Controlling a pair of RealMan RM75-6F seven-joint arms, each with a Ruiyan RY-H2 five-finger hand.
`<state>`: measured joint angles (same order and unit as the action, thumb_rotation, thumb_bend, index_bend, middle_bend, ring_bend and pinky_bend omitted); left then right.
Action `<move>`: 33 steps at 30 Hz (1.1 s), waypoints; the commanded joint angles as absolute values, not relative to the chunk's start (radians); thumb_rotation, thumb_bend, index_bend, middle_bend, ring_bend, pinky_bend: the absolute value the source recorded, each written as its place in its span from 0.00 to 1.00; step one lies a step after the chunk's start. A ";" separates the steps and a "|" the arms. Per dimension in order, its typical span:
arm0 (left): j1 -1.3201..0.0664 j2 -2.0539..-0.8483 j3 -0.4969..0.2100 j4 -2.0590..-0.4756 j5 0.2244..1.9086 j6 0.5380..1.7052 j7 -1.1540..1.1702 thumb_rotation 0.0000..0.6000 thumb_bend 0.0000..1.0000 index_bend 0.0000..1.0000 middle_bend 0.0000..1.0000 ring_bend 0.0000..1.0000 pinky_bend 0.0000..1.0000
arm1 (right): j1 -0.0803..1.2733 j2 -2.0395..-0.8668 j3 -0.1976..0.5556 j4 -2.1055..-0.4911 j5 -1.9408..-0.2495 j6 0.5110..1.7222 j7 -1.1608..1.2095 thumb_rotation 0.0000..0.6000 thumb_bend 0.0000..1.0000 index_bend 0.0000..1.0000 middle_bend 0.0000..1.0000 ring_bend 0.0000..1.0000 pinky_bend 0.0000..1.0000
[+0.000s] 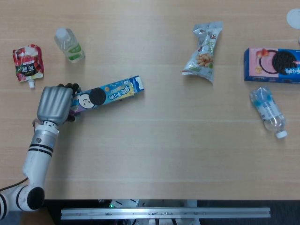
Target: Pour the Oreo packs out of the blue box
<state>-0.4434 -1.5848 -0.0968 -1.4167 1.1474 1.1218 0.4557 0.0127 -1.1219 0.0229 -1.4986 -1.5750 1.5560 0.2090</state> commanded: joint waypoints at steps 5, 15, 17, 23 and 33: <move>-0.473 -1.464 -0.075 -1.559 1.303 1.191 0.506 1.00 0.18 0.47 0.51 0.45 0.62 | 0.014 -1.125 0.023 -1.501 -1.578 1.556 0.206 1.00 0.35 0.41 0.43 0.40 0.43; -0.495 -1.403 -0.066 -1.700 1.418 1.223 0.535 1.00 0.18 0.47 0.50 0.45 0.62 | 0.011 -1.125 0.022 -1.503 -1.580 1.561 0.205 1.00 0.35 0.41 0.43 0.40 0.43; -0.498 -1.398 -0.074 -1.722 1.427 1.230 0.526 1.00 0.18 0.47 0.50 0.45 0.62 | 0.010 -1.125 0.022 -1.502 -1.579 1.561 0.205 1.00 0.35 0.41 0.43 0.40 0.43; -0.500 -1.379 -0.106 -1.788 1.434 1.252 0.474 1.00 0.18 0.47 0.51 0.45 0.62 | 0.005 -1.124 0.021 -1.502 -1.580 1.569 0.207 1.00 0.35 0.41 0.43 0.40 0.43; -0.516 -1.364 -0.165 -1.816 1.389 1.257 0.433 1.00 0.18 0.47 0.51 0.45 0.62 | -0.005 -1.123 0.020 -1.499 -1.580 1.580 0.213 1.00 0.35 0.41 0.43 0.40 0.43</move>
